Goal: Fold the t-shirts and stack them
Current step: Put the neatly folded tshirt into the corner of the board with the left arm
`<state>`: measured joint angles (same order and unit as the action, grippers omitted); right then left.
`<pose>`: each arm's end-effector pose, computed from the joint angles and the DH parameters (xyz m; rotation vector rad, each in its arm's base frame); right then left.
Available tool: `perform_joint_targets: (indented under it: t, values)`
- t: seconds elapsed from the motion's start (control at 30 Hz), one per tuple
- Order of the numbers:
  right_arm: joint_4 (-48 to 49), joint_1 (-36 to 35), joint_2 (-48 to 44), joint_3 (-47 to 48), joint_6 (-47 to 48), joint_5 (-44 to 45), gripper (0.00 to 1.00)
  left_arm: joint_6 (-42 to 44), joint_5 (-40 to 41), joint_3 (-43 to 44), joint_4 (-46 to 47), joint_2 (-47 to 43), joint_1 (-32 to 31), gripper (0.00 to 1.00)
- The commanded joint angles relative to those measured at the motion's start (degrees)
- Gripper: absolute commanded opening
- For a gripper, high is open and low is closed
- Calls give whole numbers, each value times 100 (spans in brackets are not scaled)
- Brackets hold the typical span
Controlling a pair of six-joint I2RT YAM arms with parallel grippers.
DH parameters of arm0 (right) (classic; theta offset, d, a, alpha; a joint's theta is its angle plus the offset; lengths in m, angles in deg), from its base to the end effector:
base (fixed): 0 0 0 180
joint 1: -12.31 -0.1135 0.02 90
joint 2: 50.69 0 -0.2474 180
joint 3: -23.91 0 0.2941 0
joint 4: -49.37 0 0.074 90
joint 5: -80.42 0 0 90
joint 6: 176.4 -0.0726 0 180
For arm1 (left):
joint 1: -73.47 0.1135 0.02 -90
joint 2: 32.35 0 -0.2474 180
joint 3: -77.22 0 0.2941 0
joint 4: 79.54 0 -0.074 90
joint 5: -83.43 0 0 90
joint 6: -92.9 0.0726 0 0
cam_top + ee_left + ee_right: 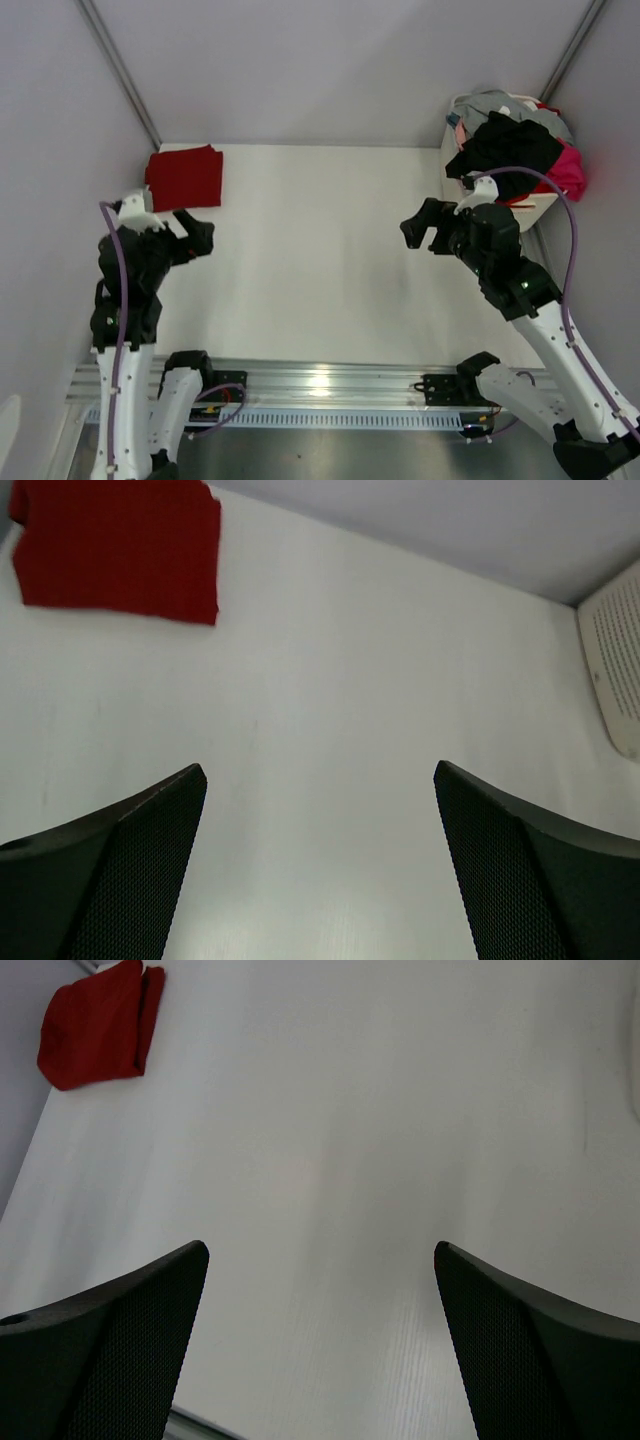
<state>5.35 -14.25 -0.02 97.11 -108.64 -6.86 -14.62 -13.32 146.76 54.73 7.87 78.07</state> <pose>0.2441 0.1182 0.3639 -0.0427 1.9804 0.5144 0.2276 0.0098 0.3760 -0.2766 1.8429 -0.2658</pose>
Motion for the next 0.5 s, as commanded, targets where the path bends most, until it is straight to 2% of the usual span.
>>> perform_joint_targets:
  t: [0.0, 0.1, 0.13, 0.17, 0.47]
  values:
    - [-70, -15, -286, -463, 1, 817, 100, -191, -863, -1044, -514, -714, -21, 99]
    - [-1, -15, -540, -877, -114, 985, 99, -243, -1267, -1555, -228, -1287, -82, 99]
    - [26, -15, -611, -1096, -218, 985, 100, -148, -1799, -1661, -104, -1307, -117, 99]
    - [61, -15, -759, -1176, -237, 959, 99, -155, -1917, -1697, -33, -1281, -109, 99]
    - [-89, -15, -919, -1317, -193, 1143, 99, -15, -1821, -1680, 56, -1035, -117, 99]
